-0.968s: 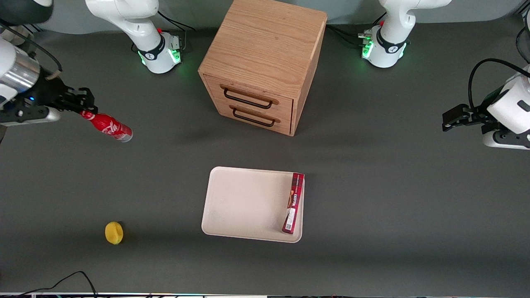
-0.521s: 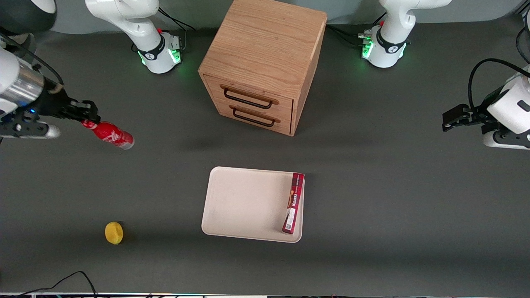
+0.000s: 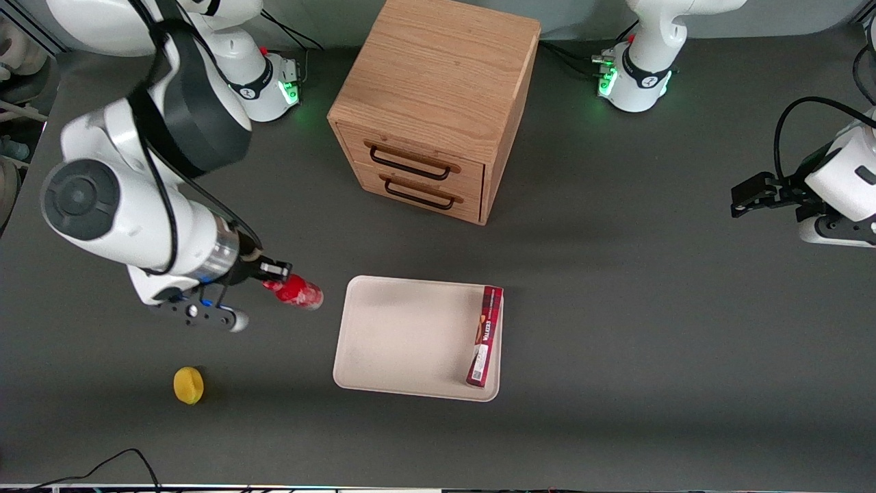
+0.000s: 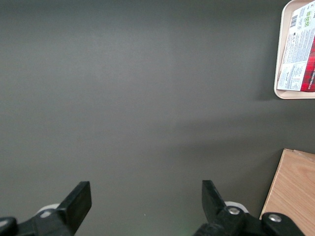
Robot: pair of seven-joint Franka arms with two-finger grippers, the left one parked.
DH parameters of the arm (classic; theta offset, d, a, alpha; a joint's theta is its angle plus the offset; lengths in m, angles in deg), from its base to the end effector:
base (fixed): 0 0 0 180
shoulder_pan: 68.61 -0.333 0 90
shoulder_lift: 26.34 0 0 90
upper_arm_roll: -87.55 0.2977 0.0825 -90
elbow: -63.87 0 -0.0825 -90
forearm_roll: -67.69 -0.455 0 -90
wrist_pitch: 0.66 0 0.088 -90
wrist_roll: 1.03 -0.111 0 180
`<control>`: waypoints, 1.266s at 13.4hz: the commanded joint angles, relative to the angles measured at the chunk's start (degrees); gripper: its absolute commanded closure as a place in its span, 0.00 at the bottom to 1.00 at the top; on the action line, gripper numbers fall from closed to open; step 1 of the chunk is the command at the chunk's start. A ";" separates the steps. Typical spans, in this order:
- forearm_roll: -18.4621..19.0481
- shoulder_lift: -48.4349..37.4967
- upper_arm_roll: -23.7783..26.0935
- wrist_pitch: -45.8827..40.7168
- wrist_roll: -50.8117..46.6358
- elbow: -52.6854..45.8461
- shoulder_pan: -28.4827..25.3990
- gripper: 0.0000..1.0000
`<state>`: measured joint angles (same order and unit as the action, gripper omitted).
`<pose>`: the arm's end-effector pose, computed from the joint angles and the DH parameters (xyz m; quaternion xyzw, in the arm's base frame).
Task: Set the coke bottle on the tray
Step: 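Carry the bottle over the cream tray and lower it onto it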
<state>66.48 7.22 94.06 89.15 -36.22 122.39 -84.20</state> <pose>0.7252 0.2707 0.4892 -0.9914 0.1228 0.0359 0.0283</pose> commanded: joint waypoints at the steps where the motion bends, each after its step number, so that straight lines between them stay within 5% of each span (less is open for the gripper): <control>1: 1.12 6.32 -0.79 5.35 -2.15 -4.47 -3.12 1.00; 14: 5.08 17.32 -3.25 18.29 -1.01 -4.20 -6.65 1.00; 15: 5.08 17.41 -3.17 18.29 -1.01 -4.12 -6.65 0.57; 16: 5.08 17.33 -3.17 18.29 -0.93 -4.11 -6.57 0.01; 17: 5.08 17.24 -3.17 18.21 -0.93 -4.11 -6.30 0.00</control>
<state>70.65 23.58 91.67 107.54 -36.88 120.58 -89.93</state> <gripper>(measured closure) 0.515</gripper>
